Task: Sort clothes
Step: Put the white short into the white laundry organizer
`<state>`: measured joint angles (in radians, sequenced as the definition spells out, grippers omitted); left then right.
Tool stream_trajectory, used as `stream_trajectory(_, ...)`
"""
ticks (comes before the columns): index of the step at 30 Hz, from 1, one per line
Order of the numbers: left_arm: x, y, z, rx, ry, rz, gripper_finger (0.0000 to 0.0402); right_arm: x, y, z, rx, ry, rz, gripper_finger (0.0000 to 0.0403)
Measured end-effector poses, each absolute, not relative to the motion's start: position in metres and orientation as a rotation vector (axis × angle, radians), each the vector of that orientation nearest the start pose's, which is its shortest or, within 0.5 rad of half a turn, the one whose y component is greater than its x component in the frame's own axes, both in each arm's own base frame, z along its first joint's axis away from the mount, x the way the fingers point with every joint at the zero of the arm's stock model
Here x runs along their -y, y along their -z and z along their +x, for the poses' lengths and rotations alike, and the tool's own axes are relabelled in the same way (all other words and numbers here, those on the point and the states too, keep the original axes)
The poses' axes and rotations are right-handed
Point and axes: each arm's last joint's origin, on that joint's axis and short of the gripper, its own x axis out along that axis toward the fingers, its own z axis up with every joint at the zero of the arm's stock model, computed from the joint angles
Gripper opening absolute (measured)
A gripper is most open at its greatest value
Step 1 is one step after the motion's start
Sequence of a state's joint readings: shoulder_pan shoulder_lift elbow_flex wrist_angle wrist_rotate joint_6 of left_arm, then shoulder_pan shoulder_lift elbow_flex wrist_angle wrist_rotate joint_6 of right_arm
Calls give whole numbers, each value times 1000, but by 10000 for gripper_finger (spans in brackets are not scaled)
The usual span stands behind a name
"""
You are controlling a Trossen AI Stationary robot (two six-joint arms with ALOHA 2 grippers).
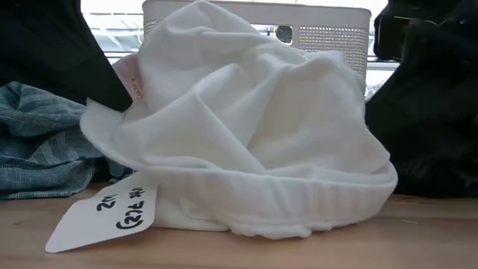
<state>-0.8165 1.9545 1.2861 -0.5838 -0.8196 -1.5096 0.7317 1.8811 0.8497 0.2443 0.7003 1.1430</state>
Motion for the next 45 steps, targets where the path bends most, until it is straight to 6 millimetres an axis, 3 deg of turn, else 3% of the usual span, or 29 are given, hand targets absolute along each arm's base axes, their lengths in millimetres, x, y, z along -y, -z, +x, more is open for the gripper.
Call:
stream_trajectory(4, 259, -161, 273, -604, -572, -502, 21, -214, -105, 266, -536, 312, 604, 106)
stream_trajectory(8, 259, -161, 273, -604, -572, -500, 21, -214, -104, 266, -542, 308, 583, 23)
stream_trajectory(11, 260, -161, 272, -605, -571, -499, 22, -213, -111, 266, -518, 308, 577, 10)
stream_trajectory(16, 259, -161, 272, -585, -576, -491, 22, -214, -140, 268, -458, 261, 521, 2)
stream_trajectory(22, 266, -176, 279, -569, -533, -446, 22, -212, -197, 266, -465, 226, 435, 1)
stream_trajectory(27, 272, -200, 288, -566, -466, -403, 22, -206, -243, 261, -677, 196, 425, 1)
stream_trajectory(33, 274, -233, 300, -567, -383, -297, 22, -213, -293, 265, -614, 108, 303, 0)
stream_trajectory(39, 264, -280, 296, -504, -389, -192, 22, -200, -336, 260, -593, 257, 165, 0)
stream_trajectory(45, 256, -328, 281, -417, -357, -160, 22, -191, -355, 255, -697, 251, 202, 0)
